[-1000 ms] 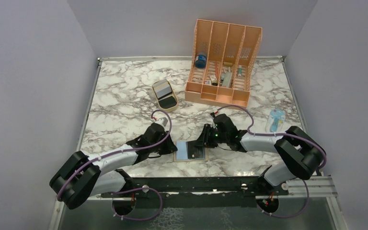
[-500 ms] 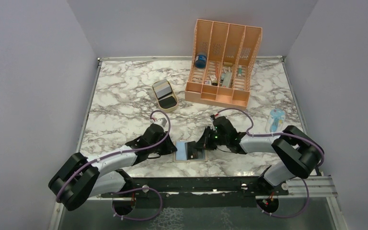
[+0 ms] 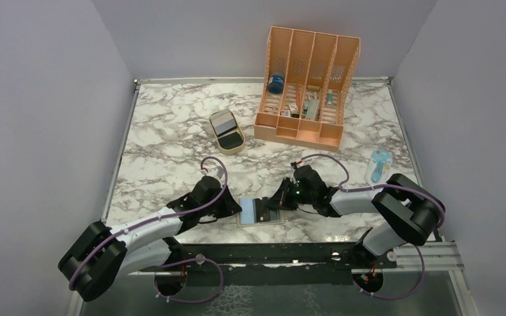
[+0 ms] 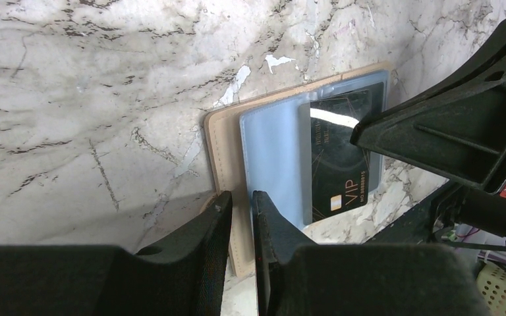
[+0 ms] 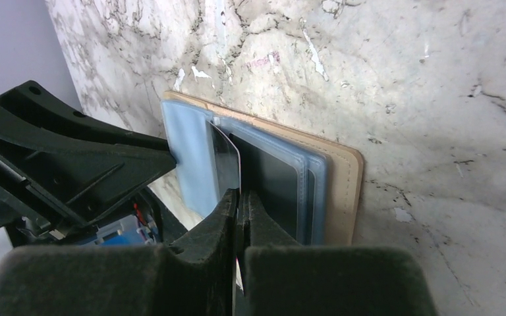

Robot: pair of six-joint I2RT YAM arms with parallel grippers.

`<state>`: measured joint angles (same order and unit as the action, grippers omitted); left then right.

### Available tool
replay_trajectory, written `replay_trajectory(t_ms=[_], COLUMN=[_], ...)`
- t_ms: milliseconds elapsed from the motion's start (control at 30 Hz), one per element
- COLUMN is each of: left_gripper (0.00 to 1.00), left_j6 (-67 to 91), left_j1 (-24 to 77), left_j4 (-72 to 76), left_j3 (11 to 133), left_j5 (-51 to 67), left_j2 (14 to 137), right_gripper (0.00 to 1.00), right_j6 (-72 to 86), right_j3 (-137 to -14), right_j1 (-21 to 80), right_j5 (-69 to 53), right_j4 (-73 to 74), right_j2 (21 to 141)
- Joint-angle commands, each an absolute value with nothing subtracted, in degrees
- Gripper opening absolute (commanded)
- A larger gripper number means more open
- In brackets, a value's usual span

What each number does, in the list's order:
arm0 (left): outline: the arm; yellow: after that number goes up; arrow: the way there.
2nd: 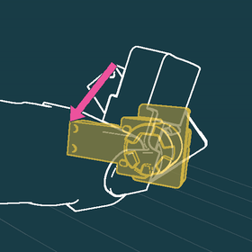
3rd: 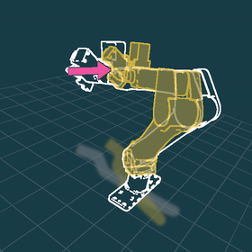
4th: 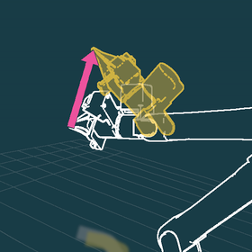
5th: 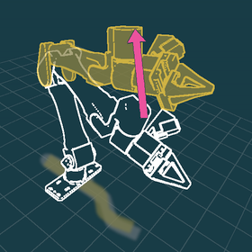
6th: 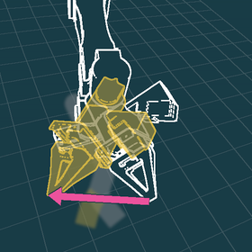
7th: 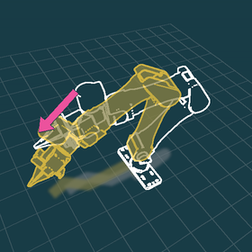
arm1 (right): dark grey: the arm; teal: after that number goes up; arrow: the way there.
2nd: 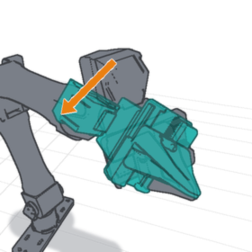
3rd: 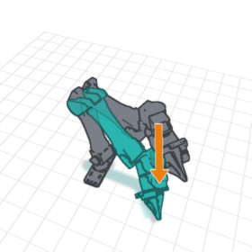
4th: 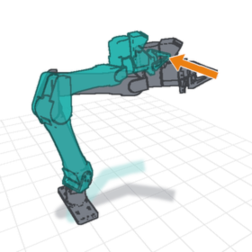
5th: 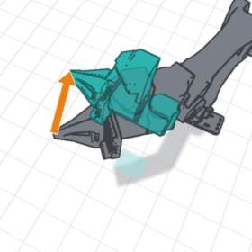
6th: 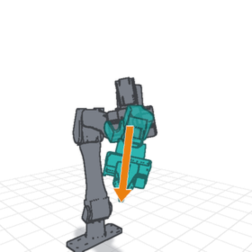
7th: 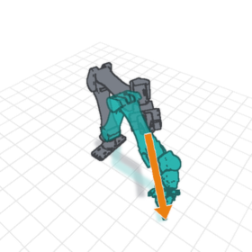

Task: Put the credit cards into the card holder
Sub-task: Insert the credit card into the card holder.

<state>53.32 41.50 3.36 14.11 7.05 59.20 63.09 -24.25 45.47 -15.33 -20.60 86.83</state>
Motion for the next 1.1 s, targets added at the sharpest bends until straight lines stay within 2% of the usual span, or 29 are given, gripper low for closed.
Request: replay_trajectory(t_ms=[0,233,400,633,1067], left_gripper=[0.22,0.22,0.22,0.25,0.34], left_j6=[53.17,52.65,52.78,52.39,52.47], left_j1=[41.84,41.88,41.84,41.84,41.85], left_j4=[-0.92,-0.83,-0.55,-0.38,0.88], left_j3=[12.27,12.22,12.06,12.51,12.13], left_j5=[7.5,7.24,7.2,7.38,7.56], left_j2=[60.25,60.4,60.12,60.18,59.69], right_gripper=[0.02,0.3,0.41,0.46,0.47], right_j6=[63.43,58.36,55.79,56.14,57.19], right_j3=[-24.35,-29.27,-31.95,-31.14,-36.6], right_j1=[47.09,47.53,47.55,48.69,54.26], right_j5=[-11.92,-5.24,-3.16,-6.05,-8.34], right_j4=[-17.88,-2.59,5.01,1.77,-2.64], right_j2=[89.5,83.08,80.63,81.23,90.06])
